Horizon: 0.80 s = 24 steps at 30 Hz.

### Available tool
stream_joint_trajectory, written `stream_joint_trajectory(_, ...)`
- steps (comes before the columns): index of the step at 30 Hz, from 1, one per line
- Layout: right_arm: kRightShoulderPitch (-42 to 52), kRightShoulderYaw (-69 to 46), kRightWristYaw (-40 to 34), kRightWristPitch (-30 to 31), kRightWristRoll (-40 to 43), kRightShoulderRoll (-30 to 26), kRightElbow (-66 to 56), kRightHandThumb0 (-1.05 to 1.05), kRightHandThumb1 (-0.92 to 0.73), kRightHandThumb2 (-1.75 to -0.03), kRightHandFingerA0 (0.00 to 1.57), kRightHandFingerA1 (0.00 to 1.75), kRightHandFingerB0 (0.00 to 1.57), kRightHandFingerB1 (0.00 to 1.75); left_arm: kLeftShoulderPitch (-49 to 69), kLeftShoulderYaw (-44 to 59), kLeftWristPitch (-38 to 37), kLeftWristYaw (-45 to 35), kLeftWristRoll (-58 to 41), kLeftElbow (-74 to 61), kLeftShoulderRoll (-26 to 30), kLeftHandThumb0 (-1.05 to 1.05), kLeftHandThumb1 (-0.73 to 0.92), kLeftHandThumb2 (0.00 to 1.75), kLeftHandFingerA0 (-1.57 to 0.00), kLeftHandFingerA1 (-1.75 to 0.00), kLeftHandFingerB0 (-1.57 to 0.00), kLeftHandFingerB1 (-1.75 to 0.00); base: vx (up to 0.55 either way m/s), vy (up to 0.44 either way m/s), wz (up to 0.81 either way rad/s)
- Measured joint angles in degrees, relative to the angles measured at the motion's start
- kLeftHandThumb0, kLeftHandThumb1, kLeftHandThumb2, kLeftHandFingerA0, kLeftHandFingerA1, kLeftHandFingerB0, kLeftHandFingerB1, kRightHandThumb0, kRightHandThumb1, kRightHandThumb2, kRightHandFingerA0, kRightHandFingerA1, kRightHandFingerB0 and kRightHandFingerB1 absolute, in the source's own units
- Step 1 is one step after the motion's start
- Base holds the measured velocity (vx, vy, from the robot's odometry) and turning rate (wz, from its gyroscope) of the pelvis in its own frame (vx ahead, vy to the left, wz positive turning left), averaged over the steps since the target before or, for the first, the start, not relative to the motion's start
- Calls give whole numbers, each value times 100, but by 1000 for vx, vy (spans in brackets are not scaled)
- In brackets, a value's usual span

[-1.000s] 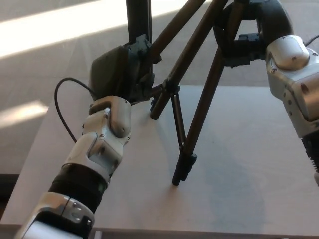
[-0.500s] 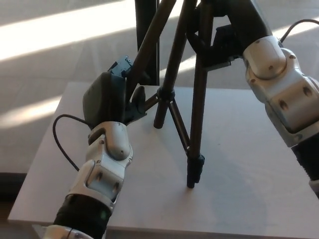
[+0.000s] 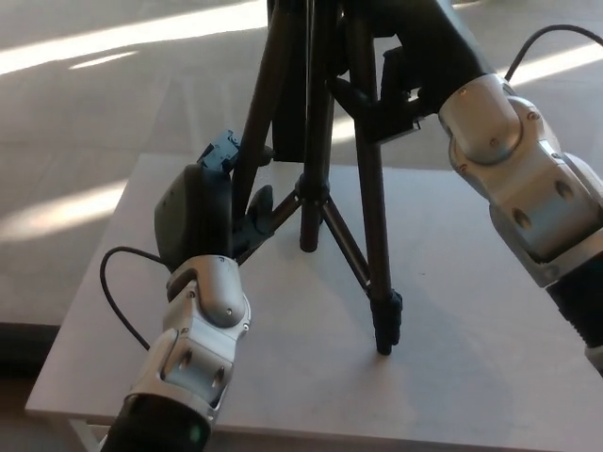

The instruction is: Use both hands of the robot to pick up the tripod lying in the middle of the desk and make it stand upright on the desk

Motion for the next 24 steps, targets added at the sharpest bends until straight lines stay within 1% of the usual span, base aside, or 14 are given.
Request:
stream_joint_trajectory(2, 0, 34, 57, -75, -77, -60, 0, -23, -43, -129, 99, 175, 85, 146, 61, -50, 25, -1, -5, -43, 3, -21, 67, 72, -90, -136, -64, -66, 0, 0, 4)
stream_joint_trajectory(5, 12, 71, 139, -166, -170, -116, -4, -23, -44, -126, 98, 175, 83, 143, 137, -115, 87, -1, -6, -102, 14, -17, 64, 84, -90, -159, -81, -86, 0, 0, 0)
stream_joint_trajectory(6, 37, 82, 172, -194, -190, -124, -22, -22, -42, -130, 96, 175, 83, 144, 159, -135, 91, -2, -7, -123, 24, -17, 64, 83, -84, -144, -75, -79, 0, 0, 0)
stream_joint_trajectory(10, 111, 81, 248, -275, -242, -153, -94, -21, -44, -128, 99, 175, 83, 142, 221, -231, 129, -2, -7, -191, 101, -17, 63, 82, -84, -137, -73, -76, 0, 0, 0)
stream_joint_trajectory(11, 124, 80, 262, -289, -263, -158, -104, -28, -48, -117, 128, 142, 93, 117, 233, -259, 139, -2, -7, -206, 124, -16, 63, 87, -78, -146, -79, -86, 0, 0, 0)
stream_joint_trajectory(12, 141, 79, 268, -309, -287, -165, -110, -22, -50, -112, 99, 175, 81, 137, 239, -278, 145, -3, -11, -210, 140, -16, 60, 90, -83, -160, -82, -112, 0, 0, 0)
stream_joint_trajectory(13, 151, 78, 271, -323, -302, -168, -112, -28, -49, -114, 128, 140, 92, 114, 241, -287, 150, -3, -15, -209, 147, -18, 61, 89, -84, -166, -83, -112, 0, 0, 0)
stream_joint_trajectory(14, 167, 77, 278, -350, -334, -171, -116, -23, -44, -126, 100, 175, 81, 146, 245, -299, 155, -3, -24, -208, 154, -16, 57, 97, -89, -166, -84, -92, 0, 0, 0)
stream_joint_trajectory(15, 192, 69, 281, -382, -362, -175, -116, -23, -44, -126, 100, 175, 81, 146, 246, -309, 183, -5, -42, -209, 155, -16, 57, 97, -89, -166, -84, -92, 0, 0, 0)
stream_joint_trajectory(16, 220, 56, 280, -394, -378, -174, -117, -22, -41, -131, 99, 175, 81, 150, 249, -320, 196, -7, -56, -209, 156, -20, 52, 98, -105, -159, -87, -100, 0, 0, 0)
stream_joint_trajectory(17, 256, 38, 280, -406, -399, -174, -117, -21, -42, -129, 98, 175, 81, 150, 251, -338, 213, -7, -69, -208, 159, -22, 60, 90, -87, -151, -73, -80, 0, 0, 0)
stream_joint_trajectory(19, 312, -2, 281, -442, -422, -173, -115, -21, -40, -131, 95, 171, 82, 141, 262, -385, 218, -7, -81, -207, 174, -24, 62, 80, -88, -149, -71, -73, 0, 0, 0)
stream_joint_trajectory(21, 355, -50, 305, -474, -444, -173, -112, -19, -39, -129, 95, 162, 89, 122, 274, -452, 219, -7, -84, -207, 202, -20, 62, 80, -92, -164, -75, -80, 0, 0, 0)
stream_joint_trajectory(24, 380, -95, 353, -515, -460, -173, -101, -19, -39, -129, 95, 162, 89, 122, 285, -499, 220, -8, -97, -220, 225, -20, 62, 80, -92, -164, -75, -80, 0, 0, 0)
